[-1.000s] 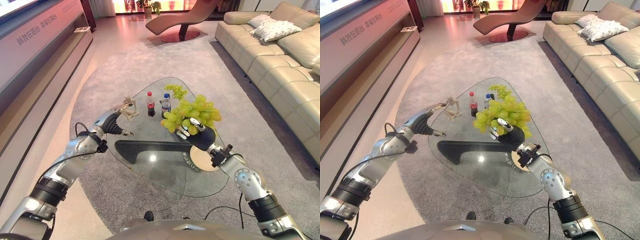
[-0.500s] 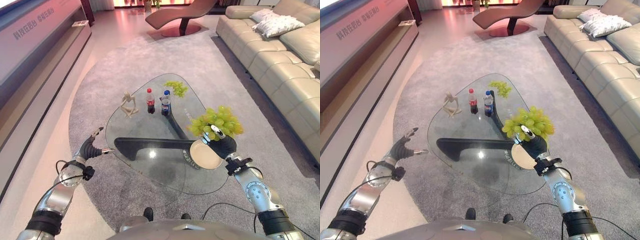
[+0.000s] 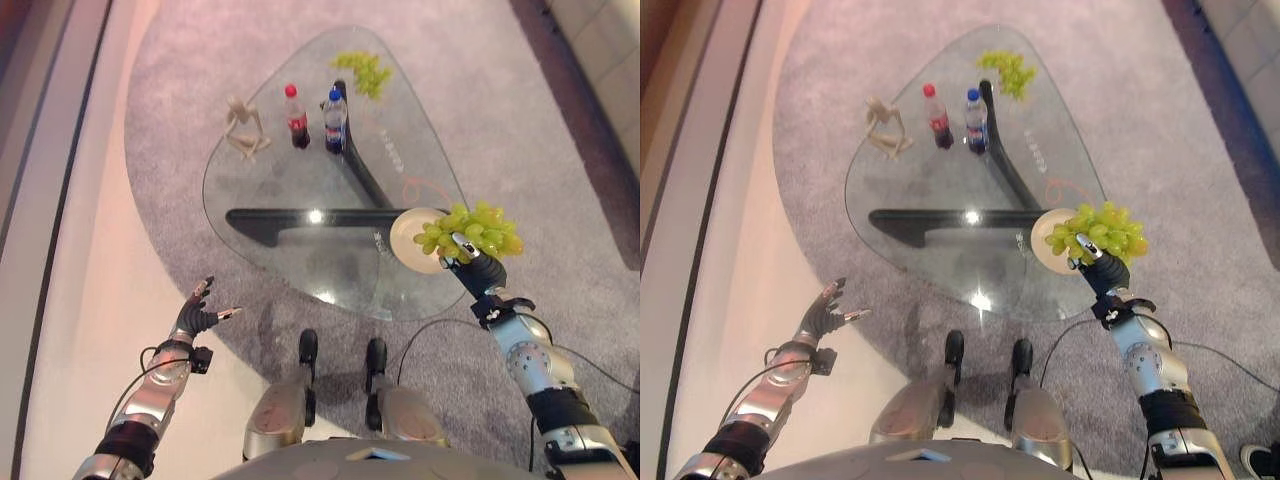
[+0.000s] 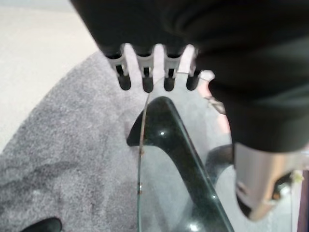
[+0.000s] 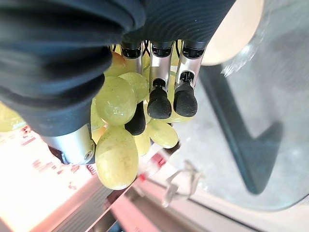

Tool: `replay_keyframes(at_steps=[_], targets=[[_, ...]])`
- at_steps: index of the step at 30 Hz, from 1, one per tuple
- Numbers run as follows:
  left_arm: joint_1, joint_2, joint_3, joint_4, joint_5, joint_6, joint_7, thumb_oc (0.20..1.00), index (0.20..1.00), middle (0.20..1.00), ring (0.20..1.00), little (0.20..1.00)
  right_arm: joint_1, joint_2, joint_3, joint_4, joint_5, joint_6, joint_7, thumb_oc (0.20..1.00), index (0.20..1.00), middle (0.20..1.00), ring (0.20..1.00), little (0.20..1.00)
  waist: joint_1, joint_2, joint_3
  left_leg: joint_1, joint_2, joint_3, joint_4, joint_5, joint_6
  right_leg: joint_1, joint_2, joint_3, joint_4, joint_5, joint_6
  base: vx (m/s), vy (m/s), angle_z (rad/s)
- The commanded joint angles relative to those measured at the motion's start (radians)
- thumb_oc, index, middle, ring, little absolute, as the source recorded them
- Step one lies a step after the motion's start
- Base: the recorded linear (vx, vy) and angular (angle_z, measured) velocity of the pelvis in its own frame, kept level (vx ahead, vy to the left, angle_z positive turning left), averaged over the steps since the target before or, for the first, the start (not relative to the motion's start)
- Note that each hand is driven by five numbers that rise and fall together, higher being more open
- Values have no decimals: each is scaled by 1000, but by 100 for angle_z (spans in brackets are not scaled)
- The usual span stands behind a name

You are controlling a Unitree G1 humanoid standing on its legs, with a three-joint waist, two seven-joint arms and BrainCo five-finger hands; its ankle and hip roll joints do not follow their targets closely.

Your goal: Pick up fruits into the plate

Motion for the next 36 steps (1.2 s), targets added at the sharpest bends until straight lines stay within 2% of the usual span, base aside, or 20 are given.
replay_keyframes(at_steps=[1, 4, 9, 15, 23, 31, 32, 33, 34, 36], targets=[[-87, 28, -33, 41, -50, -62, 33, 1000, 1000, 1000, 1000, 1000, -136, -59, -8, -46, -27, -84, -21, 200, 200, 200, 200, 200, 6, -25, 78, -1, 11, 17, 123, -157, -4, -52, -77, 12, 111, -37, 55, -102, -43, 0], [-117, 29, -51, 59, -78, -71, 43, 1000, 1000, 1000, 1000, 1000, -191, -79, 7, -14, -36, -75, -38, 200, 200, 200, 200, 200, 7, -22, 115, -50, 6, 6, 138, -145, -4, -106, -76, 8, 140, -36, 52, -95, -39, -1], [-164, 23, -86, 68, -104, -61, 62, 1000, 1000, 1000, 1000, 1000, -259, -107, 35, 62, -49, -60, -51, 200, 200, 200, 200, 200, 12, -20, 115, -174, -8, -14, 172, -133, 4, -243, -77, 1, 197, -33, 52, -33, -25, -1], [-215, 15, -139, 86, -141, -17, 79, 1000, 1000, 1000, 1000, 1000, -387, -144, 77, 174, -62, -29, -89, 200, 200, 200, 200, 200, 32, -8, 115, -318, -28, -29, 214, -124, 16, -401, -85, -11, 266, -32, 54, -29, -10, -4], [-236, -20, -188, 187, -146, 26, 60, 1000, 1000, 1000, 1000, 1000, -537, -168, 133, 303, -106, 31, -157, 200, 200, 200, 200, 200, 60, 17, 115, -440, -53, -35, 264, -123, 26, -542, -102, -16, 349, -46, 55, -11, 10, 4], [-233, -62, -231, 242, -148, 7, 50, 1000, 1000, 1000, 1000, 1000, -675, -189, 164, 447, -129, 111, -230, 213, 213, 213, 213, 213, 78, 56, 115, -514, -65, -21, 296, -119, 29, -627, -105, -17, 389, -49, 50, -23, 32, 12], [-234, -63, -233, 243, -149, 6, 49, 1000, 1000, 1000, 1000, 1000, -682, -190, 164, 457, -130, 114, -231, 291, 291, 291, 291, 291, 78, 59, 115, -515, -66, -22, 296, -119, 30, -629, -105, -17, 391, -50, 50, 0, 0, 0], [-233, -64, -237, 243, -150, 3, 50, 1000, 1000, 1000, 1000, 1000, -689, -191, 163, 471, -131, 119, -234, 551, 551, 551, 551, 551, 80, 62, 115, -516, -67, -22, 296, -118, 30, -631, -104, -16, 392, -50, 49, 0, 0, 0], [-232, -66, -243, 242, -154, 2, 51, 1000, 1000, 1000, 1000, 1000, -700, -190, 162, 490, -128, 128, -241, 1000, 1000, 1000, 1000, 1000, 81, 66, 115, -519, -67, -19, 298, -118, 30, -636, -105, -16, 394, -50, 49, 0, 0, 0], [-234, -70, -248, 242, -156, 1, 50, 1000, 1000, 1000, 1000, 1000, -714, -190, 155, 517, -120, 133, -245, 1000, 1000, 1000, 1000, 1000, 83, 72, 115, -521, -69, -17, 299, -118, 30, -640, -105, -15, 397, -51, 48, -13, 17, 0]])
